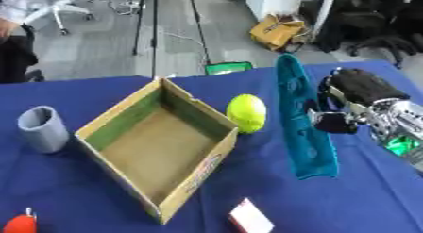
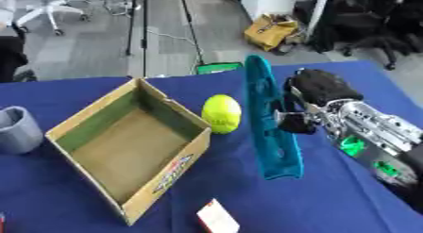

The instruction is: Pick up objects on the table and place them in the box.

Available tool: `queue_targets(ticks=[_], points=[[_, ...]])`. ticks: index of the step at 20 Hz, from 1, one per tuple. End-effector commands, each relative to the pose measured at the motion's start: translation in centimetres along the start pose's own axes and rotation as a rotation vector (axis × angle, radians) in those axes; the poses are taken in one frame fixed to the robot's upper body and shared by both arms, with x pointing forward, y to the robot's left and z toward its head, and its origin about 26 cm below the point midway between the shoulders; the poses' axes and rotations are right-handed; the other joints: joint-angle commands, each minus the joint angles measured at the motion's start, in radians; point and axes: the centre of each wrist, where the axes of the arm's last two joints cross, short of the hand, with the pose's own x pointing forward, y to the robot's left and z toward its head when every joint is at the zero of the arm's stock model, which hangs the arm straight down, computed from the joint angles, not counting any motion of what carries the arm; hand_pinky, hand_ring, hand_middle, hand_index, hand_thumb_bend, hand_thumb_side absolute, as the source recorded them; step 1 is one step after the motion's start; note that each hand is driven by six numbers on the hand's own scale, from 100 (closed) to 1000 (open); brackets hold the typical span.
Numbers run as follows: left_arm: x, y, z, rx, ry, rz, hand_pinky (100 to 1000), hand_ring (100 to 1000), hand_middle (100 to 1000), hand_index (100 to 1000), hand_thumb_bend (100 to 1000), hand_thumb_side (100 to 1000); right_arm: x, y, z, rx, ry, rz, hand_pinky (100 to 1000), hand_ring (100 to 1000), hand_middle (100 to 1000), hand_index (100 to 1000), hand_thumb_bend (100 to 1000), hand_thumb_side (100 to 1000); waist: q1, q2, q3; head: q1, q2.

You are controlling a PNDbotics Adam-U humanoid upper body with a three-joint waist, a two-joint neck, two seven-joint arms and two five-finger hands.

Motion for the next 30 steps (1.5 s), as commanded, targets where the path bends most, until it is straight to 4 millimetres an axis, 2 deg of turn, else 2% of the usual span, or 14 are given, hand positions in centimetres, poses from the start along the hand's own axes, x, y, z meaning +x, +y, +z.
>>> queue_targets(ticks=[1, 2, 3, 4, 6, 7, 8, 18, 30], points=[[0.4, 0.1, -0.7, 0.000, -0.032, 0.004, 891, 955, 966, 968, 100, 985, -0.7, -2.4, 0.4, -0.103, 0.007, 0.076, 788, 618, 226, 357, 100, 393, -0.002, -0.024, -0.002, 0.005, -0.009], [0.4, 0.1, -0.7, 0.000, -0.032, 0.004, 891, 955, 966, 968, 100, 985, -0.7, -2.7, 0.4, -0.119, 0.005, 0.087, 788, 618, 226, 357, 100, 393, -0.002, -0.024, -0.003, 0.006, -0.008], [0.4, 0.1, -0.7, -0.001, -0.031, 0.004, 891, 955, 967, 968, 100, 984, -0.7, -2.9, 0.5, -0.130, 0.003, 0.095, 787, 621, 231, 358, 100, 464, -0.003, -0.025, -0.003, 0.008, -0.008], [0.4, 0.1, -0.7, -0.001, -0.031, 0.003, 891, 955, 967, 968, 100, 984, -0.6, -3.3, 0.5, -0.149, -0.001, 0.106, 787, 621, 228, 358, 100, 397, -0.004, -0.025, -0.002, 0.010, -0.008], [0.4, 0.1, -0.7, -0.003, -0.031, 0.003, 891, 955, 967, 968, 100, 984, -0.5, -3.9, 0.6, -0.182, -0.012, 0.125, 786, 623, 230, 358, 100, 399, -0.005, -0.027, -0.001, 0.012, -0.007], [0.4, 0.1, -0.7, -0.003, -0.032, 0.003, 891, 955, 966, 968, 100, 994, -0.4, -4.2, 0.7, -0.194, -0.017, 0.133, 786, 626, 227, 360, 100, 462, -0.006, -0.027, -0.001, 0.013, -0.007], [0.4, 0.1, -0.7, -0.004, -0.032, 0.003, 891, 955, 966, 968, 100, 984, -0.2, -4.6, 0.7, -0.214, -0.027, 0.144, 786, 626, 227, 360, 100, 405, -0.008, -0.029, 0.001, 0.015, -0.006], [0.5, 0.1, -0.7, -0.014, -0.034, 0.005, 891, 955, 967, 968, 100, 982, 1.5, -7.0, 0.3, -0.340, -0.118, 0.260, 781, 647, 211, 379, 100, 423, -0.022, -0.039, 0.016, 0.024, 0.002], [0.6, -0.2, -0.7, -0.024, -0.033, 0.019, 891, 955, 967, 967, 100, 978, 4.6, -9.5, -2.9, -0.431, -0.220, 0.356, 780, 667, 234, 402, 100, 447, -0.033, -0.042, 0.049, 0.006, 0.035]])
